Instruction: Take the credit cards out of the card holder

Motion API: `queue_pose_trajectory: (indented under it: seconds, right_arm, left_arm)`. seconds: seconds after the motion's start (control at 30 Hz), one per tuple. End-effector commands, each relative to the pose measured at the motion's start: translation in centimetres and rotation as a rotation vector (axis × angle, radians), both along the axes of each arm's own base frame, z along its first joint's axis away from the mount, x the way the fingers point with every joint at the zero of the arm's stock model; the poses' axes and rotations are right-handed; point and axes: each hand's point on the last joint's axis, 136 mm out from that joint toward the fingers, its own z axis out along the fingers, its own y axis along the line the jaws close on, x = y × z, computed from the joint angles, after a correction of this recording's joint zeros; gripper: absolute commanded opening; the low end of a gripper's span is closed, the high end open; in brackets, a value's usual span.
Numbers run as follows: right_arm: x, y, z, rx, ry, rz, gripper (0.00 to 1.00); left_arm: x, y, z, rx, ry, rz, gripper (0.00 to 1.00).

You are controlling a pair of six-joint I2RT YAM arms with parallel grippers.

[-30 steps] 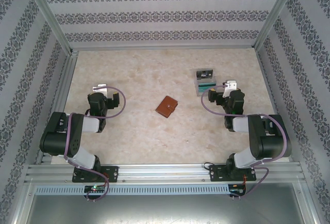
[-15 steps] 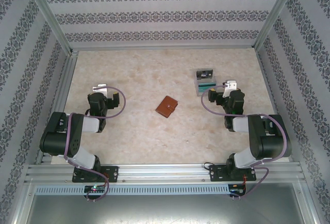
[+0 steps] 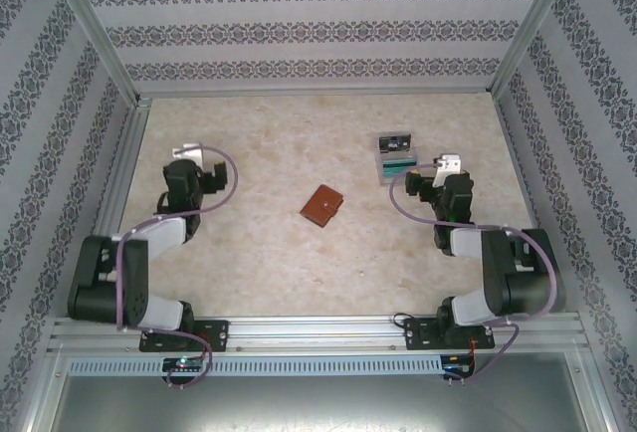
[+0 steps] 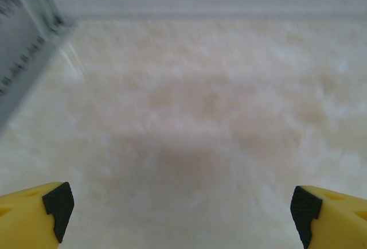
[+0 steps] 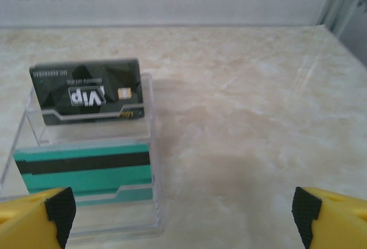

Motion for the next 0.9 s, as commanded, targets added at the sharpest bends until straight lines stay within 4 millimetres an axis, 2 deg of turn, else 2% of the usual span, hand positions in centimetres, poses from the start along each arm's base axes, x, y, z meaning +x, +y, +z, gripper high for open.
queue_pose_trajectory:
  seconds: [0.0,0.03,0.1,0.17,0.3,0.37,0.5,0.7,0.87]
  right_arm:
    - [-1.2,-1.4,3.7,-0.003,-0.074,-0.113,0.98]
    - [-1.7,-2.0,4.7,0.027,-0.093,-0.160,0.98]
    - [-3.1,-4.1,6.4,0.202,-0.134,-0.328,0.98]
    - [-4.8,-4.9,7.7,0.342,-0.141,-0.403,0.98]
    - [-5.7,-3.2,10.5,0.437,-0.218,-0.292,0.98]
    - [-5.6,-2.0,11.2,0.466,-0.204,-0.224,0.98]
    - [-4.8,0.7,10.5,0.502,-0.040,-0.141,0.98]
    - [-3.6,6.6,7.8,0.342,0.221,-0.064,0.98]
    - [-3.2,12.3,5.5,0.257,0.342,0.005,0.98]
  left_arm:
    - [-2.2,3.6,4.3,-0.051,0.016,0.235,0.99]
    - [-3.0,4.4,5.6,-0.094,0.020,0.313,0.99]
    - [-4.8,5.4,7.7,-0.166,0.056,0.434,0.99]
    - [-5.7,4.9,9.1,-0.228,0.094,0.427,0.99]
    - [-6.2,1.9,9.9,-0.380,0.084,0.292,0.99]
    - [-6.3,0.2,10.0,-0.464,0.068,0.213,0.99]
    - [-6.7,-2.3,9.3,-0.596,0.070,0.127,0.99]
    - [-7.3,-6.6,7.1,-0.679,0.112,0.000,1.00]
    - [-7.8,-12.0,4.2,-0.659,0.150,-0.124,1.00]
